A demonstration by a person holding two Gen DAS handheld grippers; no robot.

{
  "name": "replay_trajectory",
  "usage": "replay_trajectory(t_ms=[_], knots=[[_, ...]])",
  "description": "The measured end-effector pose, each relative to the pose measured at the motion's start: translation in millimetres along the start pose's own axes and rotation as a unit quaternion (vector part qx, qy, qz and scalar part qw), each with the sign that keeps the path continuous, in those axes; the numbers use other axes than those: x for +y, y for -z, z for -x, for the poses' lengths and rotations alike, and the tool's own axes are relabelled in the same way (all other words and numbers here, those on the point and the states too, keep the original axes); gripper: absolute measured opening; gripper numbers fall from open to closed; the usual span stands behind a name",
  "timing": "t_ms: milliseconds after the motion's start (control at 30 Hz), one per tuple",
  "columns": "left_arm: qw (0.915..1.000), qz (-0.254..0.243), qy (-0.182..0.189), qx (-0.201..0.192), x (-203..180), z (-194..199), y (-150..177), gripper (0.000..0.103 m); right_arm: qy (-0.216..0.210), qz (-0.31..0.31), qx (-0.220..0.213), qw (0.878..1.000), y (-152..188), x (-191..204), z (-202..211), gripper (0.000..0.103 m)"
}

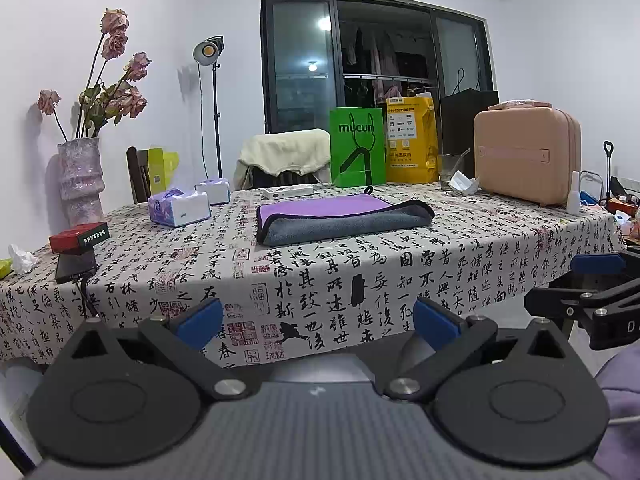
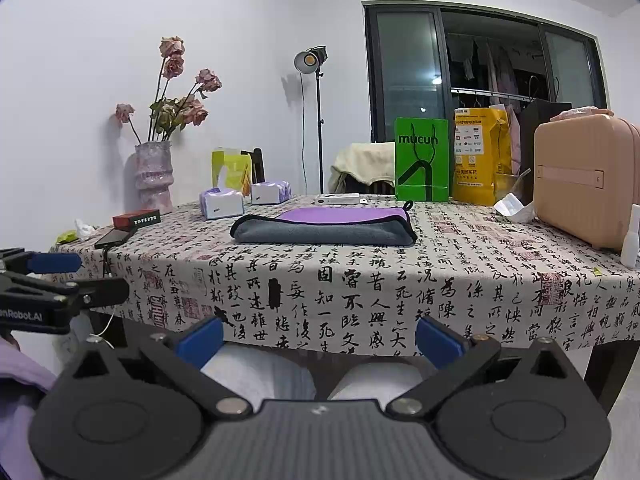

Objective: Fold towel

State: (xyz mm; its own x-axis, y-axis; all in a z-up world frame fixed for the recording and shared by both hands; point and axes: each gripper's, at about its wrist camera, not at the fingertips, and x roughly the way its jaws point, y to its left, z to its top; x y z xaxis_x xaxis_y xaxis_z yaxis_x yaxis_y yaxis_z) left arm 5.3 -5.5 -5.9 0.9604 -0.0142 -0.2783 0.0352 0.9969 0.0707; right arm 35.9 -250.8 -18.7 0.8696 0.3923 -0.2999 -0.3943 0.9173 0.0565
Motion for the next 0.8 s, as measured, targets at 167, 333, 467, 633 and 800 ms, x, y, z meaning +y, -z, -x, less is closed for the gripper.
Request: replay_trajectory(t_ms=[167, 333, 467, 633, 800], knots=[[1.0, 0.0, 0.0, 0.001, 0.2, -0.8, 0.7, 0.103, 0.0, 0.0, 0.001, 1.0, 1.0, -0.3, -0.2, 0.103], [1.0, 0.0, 0.0, 0.001, 0.0, -0.8, 0.5, 0.103, 0.0, 0.0, 0.002, 1.0, 1.7, -0.5, -0.3, 0.103], [1.0, 0.0, 0.0, 0.001, 0.2, -0.8, 0.7, 0.103, 0.0, -0.001, 0.003, 1.0, 2.6, -0.1, -0.2, 0.103], [1.0, 0.0, -0.001, 0.001, 0.1, -1.2, 1.3, 0.103, 0.0, -0.001, 0.003, 1.0, 2.4, -0.1, -0.2, 0.103], [1.0, 0.0, 0.0, 0.001, 0.0, -1.7, 2.1, 0.103, 0.001, -0.001, 0.004, 1.0, 2.6, -0.4, -1.9, 0.103]])
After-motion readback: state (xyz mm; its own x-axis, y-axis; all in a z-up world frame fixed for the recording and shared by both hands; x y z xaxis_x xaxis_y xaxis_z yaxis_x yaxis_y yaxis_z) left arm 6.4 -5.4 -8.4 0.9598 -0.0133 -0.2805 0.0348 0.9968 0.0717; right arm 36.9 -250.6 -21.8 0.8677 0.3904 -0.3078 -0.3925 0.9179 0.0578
